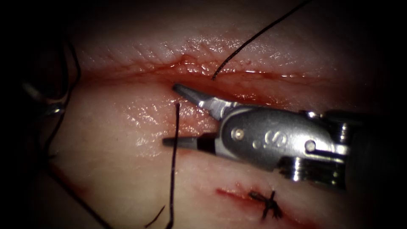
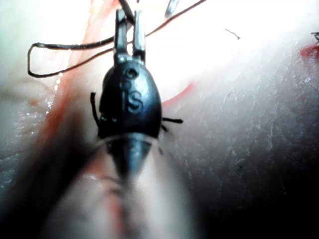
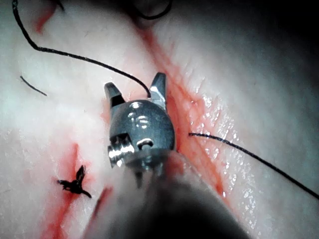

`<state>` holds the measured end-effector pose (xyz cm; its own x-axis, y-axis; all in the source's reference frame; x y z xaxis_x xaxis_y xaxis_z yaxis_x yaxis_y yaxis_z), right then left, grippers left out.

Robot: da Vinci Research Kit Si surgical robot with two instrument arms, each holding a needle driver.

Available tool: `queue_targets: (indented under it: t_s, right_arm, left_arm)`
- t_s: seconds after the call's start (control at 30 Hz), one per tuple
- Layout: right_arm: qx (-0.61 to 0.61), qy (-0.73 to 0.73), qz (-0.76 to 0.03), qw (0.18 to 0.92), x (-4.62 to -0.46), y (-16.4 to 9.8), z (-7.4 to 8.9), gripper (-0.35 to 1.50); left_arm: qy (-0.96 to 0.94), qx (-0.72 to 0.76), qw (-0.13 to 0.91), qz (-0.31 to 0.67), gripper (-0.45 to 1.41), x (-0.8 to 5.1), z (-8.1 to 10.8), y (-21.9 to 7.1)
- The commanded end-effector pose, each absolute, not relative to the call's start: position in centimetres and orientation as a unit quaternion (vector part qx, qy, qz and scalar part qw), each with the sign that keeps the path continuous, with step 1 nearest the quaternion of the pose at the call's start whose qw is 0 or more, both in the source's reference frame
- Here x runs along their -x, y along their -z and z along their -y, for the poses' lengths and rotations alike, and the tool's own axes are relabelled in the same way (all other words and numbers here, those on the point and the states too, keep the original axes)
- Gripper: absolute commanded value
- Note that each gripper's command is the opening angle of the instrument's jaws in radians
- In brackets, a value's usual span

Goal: Wound Closure

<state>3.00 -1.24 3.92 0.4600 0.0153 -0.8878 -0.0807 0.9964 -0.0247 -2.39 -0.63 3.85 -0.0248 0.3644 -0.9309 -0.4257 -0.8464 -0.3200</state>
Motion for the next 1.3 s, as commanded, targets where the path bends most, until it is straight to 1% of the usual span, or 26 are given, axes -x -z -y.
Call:
queue_targets:
  t_s: [0.03, 0.07, 0.13, 0.17, 0.2, 0.23, 0.33, 0.53, 0.8, 1.03, 1.17, 1.3]
  right_arm:
    - [0.032, -0.03, -0.52, 0.853, -3.1, -4.0, 1.2, 1.09]
    - [0.033, -0.03, -0.52, 0.853, -3.11, -4.0, 1.2, 1.04]
    - [0.029, -0.035, -0.52, 0.853, -3.1, -4.0, 1.2, 0.76]
    - [0.029, -0.034, -0.52, 0.853, -3.08, -4.0, 1.2, 0.46]
    - [0.025, -0.035, -0.52, 0.853, -3.04, -4.0, 1.2, -0.18]
    - [0.024, -0.034, -0.521, 0.853, -3.01, -4.0, 1.2, -0.35]
    - [0.033, -0.043, -0.517, 0.854, -2.87, -3.9, 1.2, -0.35]
    - [0.032, -0.047, -0.531, 0.846, -2.73, -3.7, 1.2, -0.35]
    - [0.012, -0.018, -0.548, 0.837, -2.64, -3.1, 1.8, -0.35]
    - [-0.006, 0.01, -0.561, 0.828, -2.72, -2.6, 2.4, -0.35]
    - [-0.01, 0.03, -0.567, 0.823, -2.89, -2.3, 2.6, -0.35]
    - [-0.01, 0.029, -0.567, 0.823, -2.96, -2.3, 2.6, -0.35]
  left_arm:
    - [-0.715, 0.642, 0.276, -0.024, -0.45, 2.45, 0.6, -3.9]
    - [-0.715, 0.642, 0.276, -0.024, -0.45, 2.45, 0.6, -3.9]
    - [-0.715, 0.642, 0.276, -0.024, -0.45, 2.46, 0.6, -3.9]
    - [-0.715, 0.641, 0.277, -0.024, -0.45, 2.46, 0.6, -3.9]
    - [-0.715, 0.641, 0.276, -0.025, -0.45, 2.47, 0.6, -3.9]
    - [-0.715, 0.641, 0.277, -0.025, -0.45, 2.47, 0.7, -3.9]
    - [-0.715, 0.641, 0.277, -0.025, -0.45, 2.47, 0.7, -3.9]
    - [-0.715, 0.641, 0.277, -0.026, -0.45, 2.48, 0.7, -3.9]
    - [-0.716, 0.64, 0.278, -0.027, -0.45, 2.52, 0.6, -3.9]
    - [-0.716, 0.64, 0.279, -0.028, -0.45, 2.54, 0.6, -3.9]
    - [-0.716, 0.64, 0.279, -0.028, -0.45, 2.55, 0.6, -3.9]
    - [-0.716, 0.64, 0.279, -0.028, -0.45, 2.55, 0.6, -3.9]
